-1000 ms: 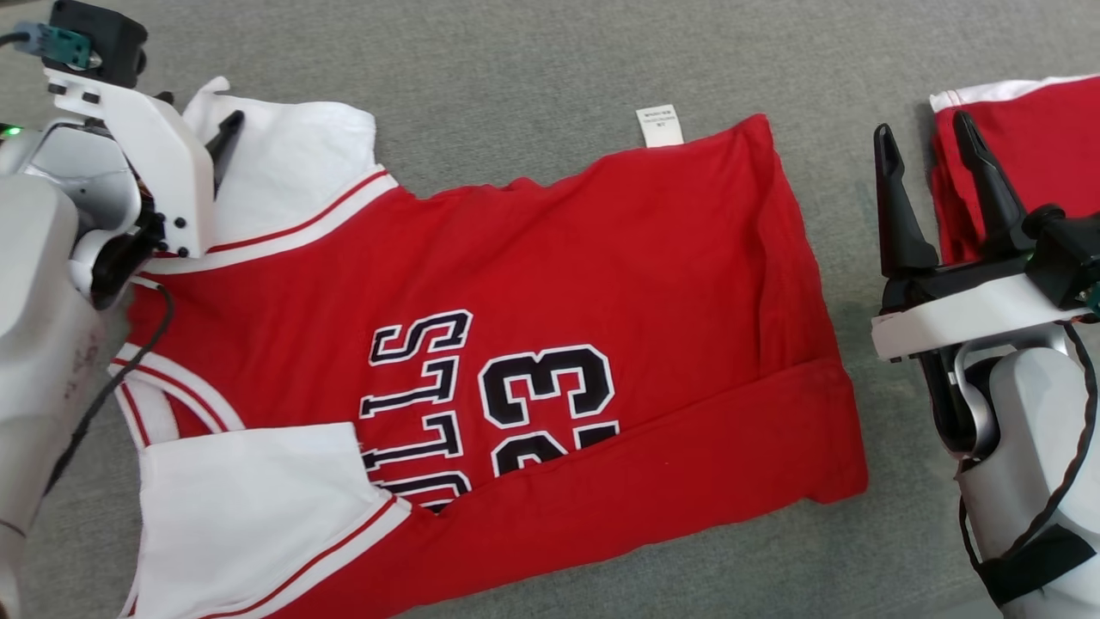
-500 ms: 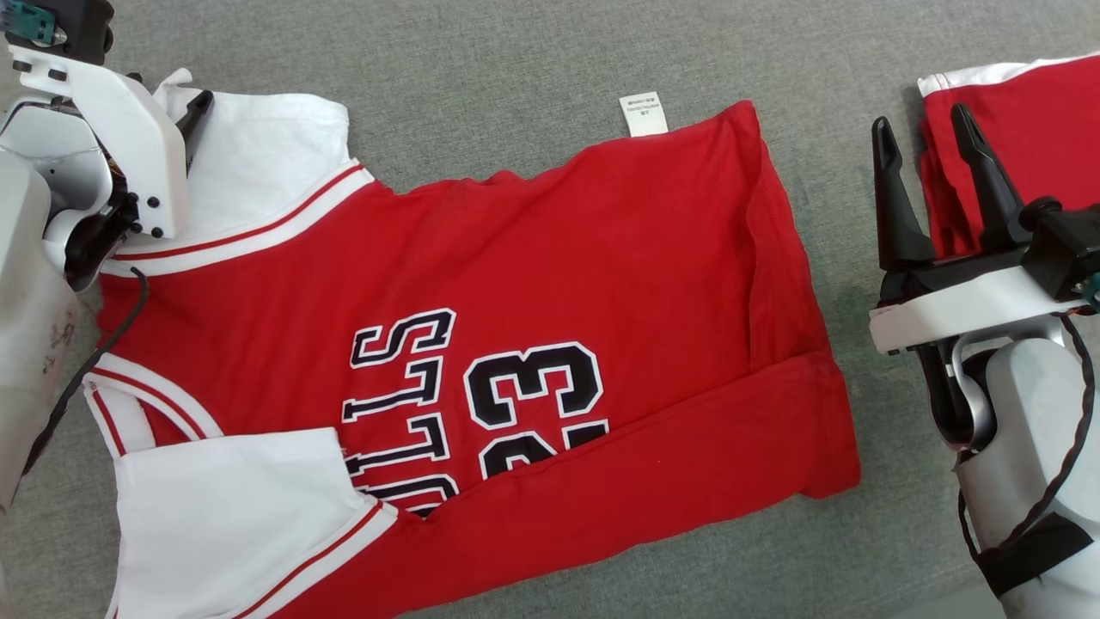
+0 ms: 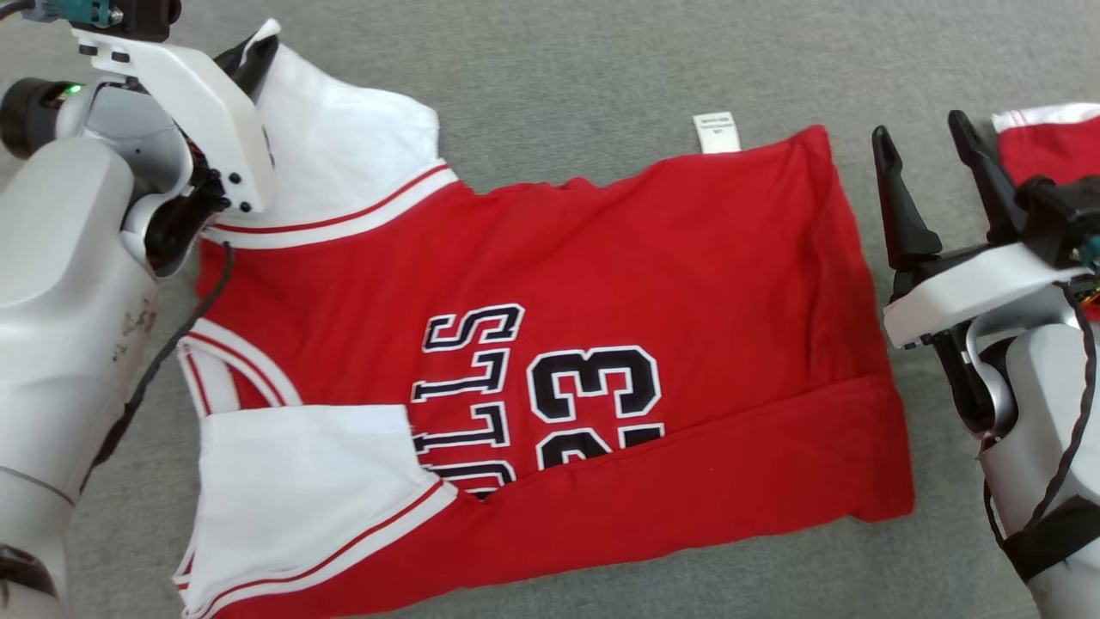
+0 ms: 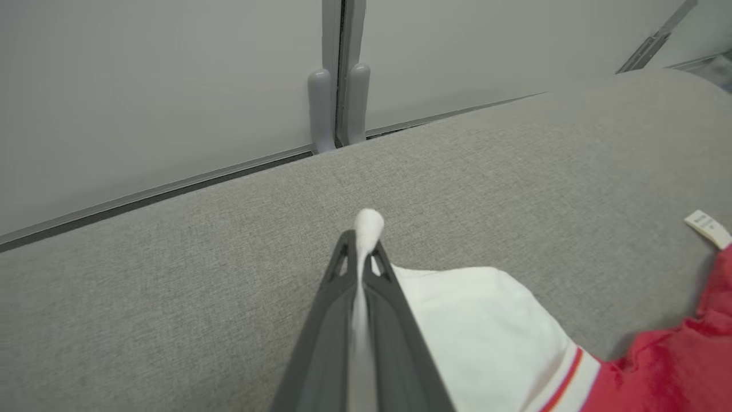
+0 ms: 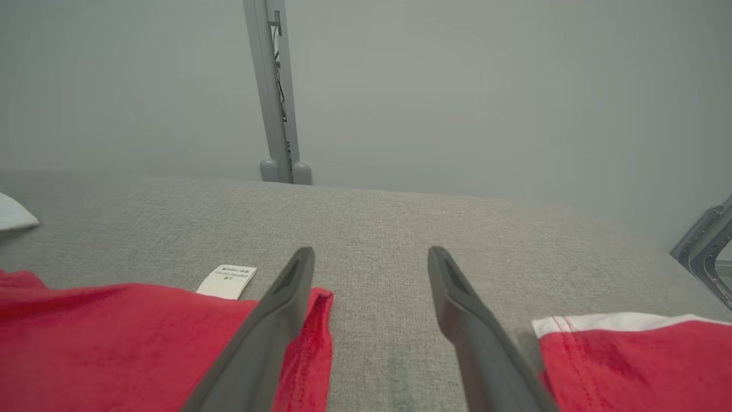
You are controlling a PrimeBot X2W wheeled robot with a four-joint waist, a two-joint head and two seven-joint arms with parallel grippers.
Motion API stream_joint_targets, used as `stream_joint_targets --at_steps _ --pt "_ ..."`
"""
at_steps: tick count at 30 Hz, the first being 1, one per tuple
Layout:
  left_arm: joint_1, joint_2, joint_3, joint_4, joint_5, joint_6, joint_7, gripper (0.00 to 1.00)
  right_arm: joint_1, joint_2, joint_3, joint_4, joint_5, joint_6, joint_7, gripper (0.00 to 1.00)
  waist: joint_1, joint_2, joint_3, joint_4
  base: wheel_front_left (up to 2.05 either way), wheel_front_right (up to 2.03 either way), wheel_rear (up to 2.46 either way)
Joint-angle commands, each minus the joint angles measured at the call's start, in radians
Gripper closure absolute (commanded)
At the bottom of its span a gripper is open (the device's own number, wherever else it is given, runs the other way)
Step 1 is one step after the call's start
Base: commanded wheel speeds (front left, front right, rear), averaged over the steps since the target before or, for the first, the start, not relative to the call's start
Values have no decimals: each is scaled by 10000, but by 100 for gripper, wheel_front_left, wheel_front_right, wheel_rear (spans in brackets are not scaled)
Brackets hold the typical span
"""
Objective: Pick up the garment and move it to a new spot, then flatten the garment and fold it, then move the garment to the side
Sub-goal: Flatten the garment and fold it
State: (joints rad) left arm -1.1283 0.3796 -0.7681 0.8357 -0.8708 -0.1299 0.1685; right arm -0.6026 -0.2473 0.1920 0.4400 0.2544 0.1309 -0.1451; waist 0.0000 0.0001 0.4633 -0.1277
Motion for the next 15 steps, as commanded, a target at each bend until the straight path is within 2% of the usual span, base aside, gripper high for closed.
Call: stream_joint_targets --at_steps 1,7,15 --pt "217 -77 -101 -215 -231 -14 -201 100 -207 -233 201 176 306 -4 491 0 0 -1 -197 419 0 0 0" --pt "465 -178 -559 -813 -643 -14 -778 100 -812 -801 955 840 1228 -4 1988 0 0 -1 -386 1089 0 0 0" --pt "550 -272 -1047 -1181 -999 -14 -1177 100 -1450 -1583 1907 1853 1934 -4 3039 0 0 -1 -455 1614 0 0 0"
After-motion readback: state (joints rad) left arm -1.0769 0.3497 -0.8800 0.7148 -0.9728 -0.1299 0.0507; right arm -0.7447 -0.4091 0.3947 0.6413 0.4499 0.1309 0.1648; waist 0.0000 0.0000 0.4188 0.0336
